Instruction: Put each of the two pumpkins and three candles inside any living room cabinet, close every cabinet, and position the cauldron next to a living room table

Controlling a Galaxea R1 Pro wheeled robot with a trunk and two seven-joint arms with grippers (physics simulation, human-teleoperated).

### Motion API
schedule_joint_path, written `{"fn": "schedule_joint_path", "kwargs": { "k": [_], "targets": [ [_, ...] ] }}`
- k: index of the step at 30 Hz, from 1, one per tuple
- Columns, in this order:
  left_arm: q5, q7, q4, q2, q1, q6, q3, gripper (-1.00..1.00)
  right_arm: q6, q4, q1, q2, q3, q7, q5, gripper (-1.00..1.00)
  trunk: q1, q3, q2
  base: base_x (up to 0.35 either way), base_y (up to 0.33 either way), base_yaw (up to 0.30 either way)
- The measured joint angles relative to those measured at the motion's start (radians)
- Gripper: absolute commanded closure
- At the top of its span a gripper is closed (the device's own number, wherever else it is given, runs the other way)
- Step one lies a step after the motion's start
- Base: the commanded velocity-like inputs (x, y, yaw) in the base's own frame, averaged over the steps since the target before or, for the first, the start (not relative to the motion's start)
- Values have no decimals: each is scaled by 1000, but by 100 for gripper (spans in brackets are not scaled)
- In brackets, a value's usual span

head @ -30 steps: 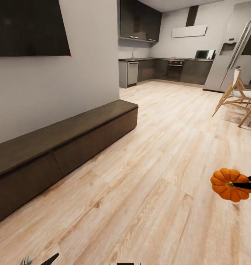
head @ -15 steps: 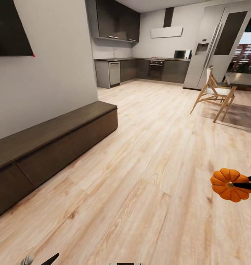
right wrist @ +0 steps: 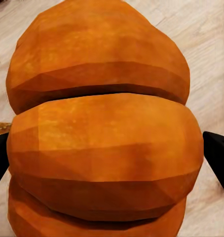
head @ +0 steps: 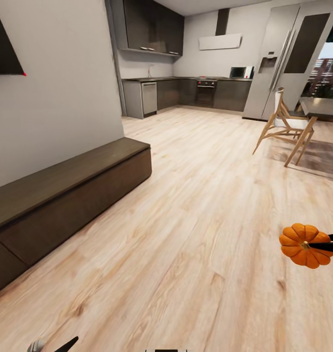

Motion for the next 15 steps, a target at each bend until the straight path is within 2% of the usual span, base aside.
{"fn": "schedule_joint_path", "kwargs": {
  "k": [8, 15],
  "targets": [
    [0, 1, 0, 0, 0, 0, 0, -100, 0, 0, 0, 0, 0, 0, 1, 100, 0, -1, 0, 339, -61, -185],
    [0, 1, 0, -1, 0, 0, 0, -100, 0, 0, 0, 0, 0, 0, 1, 100, 0, -1, 0, 339, -6, -34]
  ]
}}
